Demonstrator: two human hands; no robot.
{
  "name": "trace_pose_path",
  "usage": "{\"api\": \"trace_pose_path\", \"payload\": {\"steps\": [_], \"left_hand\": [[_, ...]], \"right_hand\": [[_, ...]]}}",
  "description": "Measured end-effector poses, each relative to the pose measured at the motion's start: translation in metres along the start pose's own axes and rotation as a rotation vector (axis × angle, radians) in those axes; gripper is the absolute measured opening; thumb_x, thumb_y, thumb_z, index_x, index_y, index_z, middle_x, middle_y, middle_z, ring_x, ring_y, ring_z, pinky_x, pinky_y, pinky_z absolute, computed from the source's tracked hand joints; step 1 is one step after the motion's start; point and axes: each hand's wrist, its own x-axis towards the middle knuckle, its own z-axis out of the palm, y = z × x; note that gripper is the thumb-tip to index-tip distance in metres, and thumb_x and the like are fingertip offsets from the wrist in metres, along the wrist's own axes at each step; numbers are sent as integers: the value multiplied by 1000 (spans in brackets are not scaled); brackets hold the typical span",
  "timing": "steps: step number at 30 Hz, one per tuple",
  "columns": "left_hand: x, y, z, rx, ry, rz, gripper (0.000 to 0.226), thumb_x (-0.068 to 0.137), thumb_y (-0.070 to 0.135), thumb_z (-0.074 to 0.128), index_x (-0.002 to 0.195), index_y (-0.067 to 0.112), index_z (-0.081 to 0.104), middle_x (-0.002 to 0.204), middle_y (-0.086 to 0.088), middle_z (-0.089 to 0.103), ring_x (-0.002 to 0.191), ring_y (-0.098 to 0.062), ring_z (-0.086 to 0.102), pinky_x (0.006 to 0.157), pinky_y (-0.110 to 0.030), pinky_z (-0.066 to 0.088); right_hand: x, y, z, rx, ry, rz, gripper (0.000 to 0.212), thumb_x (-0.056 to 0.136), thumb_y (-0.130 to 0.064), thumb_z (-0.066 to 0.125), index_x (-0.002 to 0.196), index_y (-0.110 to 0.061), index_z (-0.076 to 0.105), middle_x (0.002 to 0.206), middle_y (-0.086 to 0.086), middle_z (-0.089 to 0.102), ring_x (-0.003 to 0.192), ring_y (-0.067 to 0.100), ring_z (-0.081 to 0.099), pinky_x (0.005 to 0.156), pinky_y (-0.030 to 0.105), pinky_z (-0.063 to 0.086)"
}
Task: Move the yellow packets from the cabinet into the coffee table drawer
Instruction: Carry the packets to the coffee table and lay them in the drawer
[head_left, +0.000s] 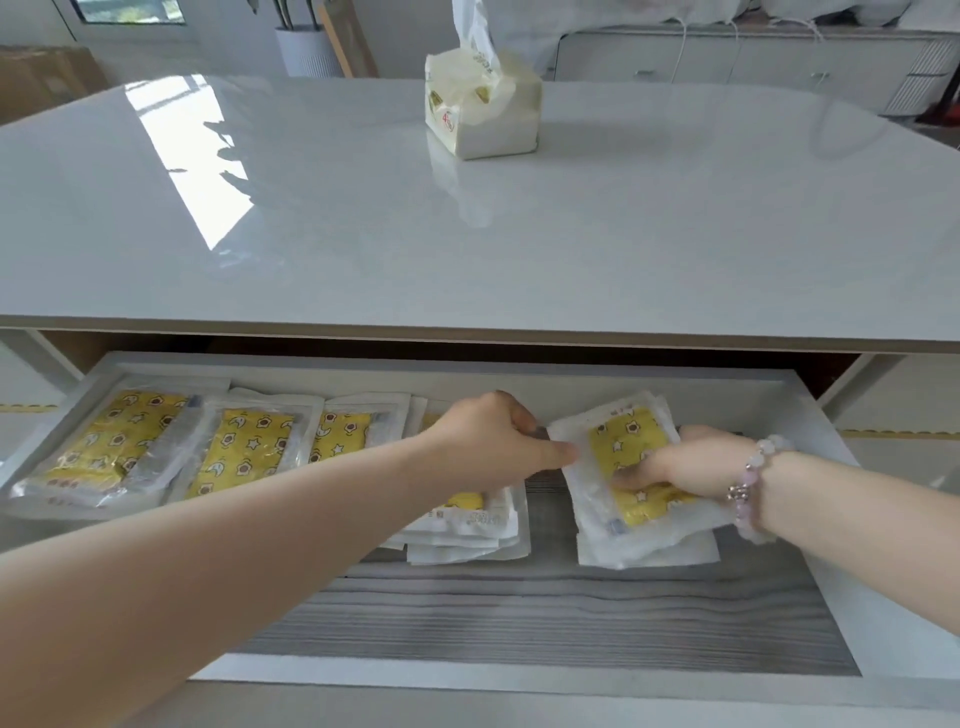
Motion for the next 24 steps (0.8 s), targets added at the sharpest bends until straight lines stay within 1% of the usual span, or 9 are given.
{"api": "trace_pose_path", "payload": {"steps": [3, 5, 7, 9, 10, 12, 15, 20, 24], "left_hand": [[-5, 7, 0, -78, -49, -112, 90, 69, 70, 63, 136, 14, 42, 105, 1, 63, 101, -13, 59, 85, -26, 45], [-7, 6, -1, -107, -43, -140, 103, 67, 71, 63, 145, 13, 29, 127, 0, 55, 115, -17, 52, 89, -28, 41], [-7, -1, -8, -172, 8, -97, 97, 66, 64, 70, 142, 16, 35, 139, 1, 47, 121, -17, 47, 91, -27, 41], [-6, -9, -16, -214, 63, -59, 74, 64, 57, 76, 124, 23, 51, 126, 5, 56, 108, -12, 54, 88, -26, 45], [-6, -14, -19, -226, 87, -56, 72, 62, 56, 78, 122, 24, 54, 119, 6, 60, 103, -11, 57, 87, -27, 47], [-8, -22, -27, -182, 150, -79, 73, 66, 54, 77, 125, 19, 54, 111, 4, 63, 99, -15, 59, 82, -27, 48], [-17, -40, -42, -38, 263, -126, 82, 73, 52, 72, 138, 12, 43, 125, -4, 57, 106, -20, 53, 79, -25, 38], [-31, -77, -76, -174, 340, -251, 92, 72, 28, 80, 146, 5, 31, 137, -9, 49, 84, -12, 54, 85, -25, 34], [-27, -103, -83, -164, 236, -349, 102, 51, 41, 86, 136, 2, 46, 124, -12, 61, 110, -26, 57, 96, -32, 43]], "right_hand": [[-8, -10, 6, 137, -28, -74, 91, 43, -56, 88, 114, -9, 57, 116, 4, 60, 105, 24, 60, 84, 35, 50], [-14, -22, 15, 294, -88, -119, 78, 40, -52, 89, 107, -18, 65, 123, 4, 59, 112, 24, 56, 92, 37, 48], [-22, -35, 24, 367, -121, -167, 74, 45, -57, 85, 111, -26, 67, 132, 4, 56, 120, 22, 53, 104, 37, 41], [-19, -42, 31, 392, -139, -195, 109, 33, -77, 75, 127, -26, 57, 137, 0, 51, 123, 24, 52, 107, 42, 38], [-16, -47, 35, 411, -168, -222, 109, 38, -80, 70, 131, -26, 53, 139, -1, 49, 124, 24, 51, 109, 44, 36], [-19, -59, 42, 424, -213, -269, 82, 68, -70, 58, 135, -24, 49, 142, -2, 45, 128, 24, 47, 112, 45, 32], [-22, -66, 52, 367, -235, -308, 52, 97, -44, 40, 143, -21, 38, 150, 4, 35, 136, 24, 36, 113, 38, 29], [-17, -62, 61, 318, -233, -231, 34, 95, -25, 50, 128, -15, 51, 143, 6, 43, 125, 22, 44, 93, 26, 32], [-11, -67, 63, 291, -157, -184, 45, 89, -19, 58, 132, -8, 49, 135, 9, 48, 106, 19, 46, 86, 29, 35]]}}
